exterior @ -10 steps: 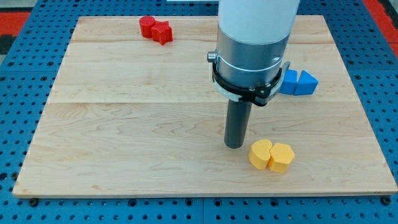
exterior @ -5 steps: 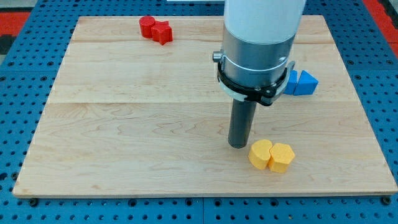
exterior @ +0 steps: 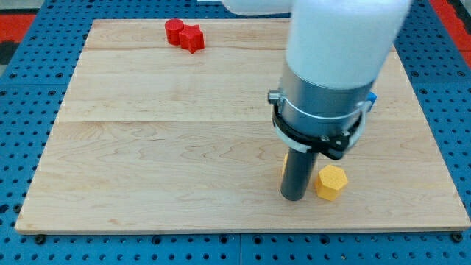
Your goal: Separate the yellow blocks from each other
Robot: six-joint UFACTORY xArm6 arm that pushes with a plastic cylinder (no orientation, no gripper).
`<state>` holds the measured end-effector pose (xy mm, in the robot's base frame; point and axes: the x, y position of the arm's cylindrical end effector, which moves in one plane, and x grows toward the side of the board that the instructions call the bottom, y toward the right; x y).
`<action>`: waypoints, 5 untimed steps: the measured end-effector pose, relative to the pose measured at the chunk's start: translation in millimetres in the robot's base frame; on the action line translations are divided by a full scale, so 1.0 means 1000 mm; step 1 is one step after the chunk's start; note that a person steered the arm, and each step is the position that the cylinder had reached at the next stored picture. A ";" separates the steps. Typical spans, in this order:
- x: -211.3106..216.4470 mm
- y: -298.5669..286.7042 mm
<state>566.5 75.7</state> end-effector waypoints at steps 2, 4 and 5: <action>-0.043 0.054; -0.048 0.121; -0.044 0.146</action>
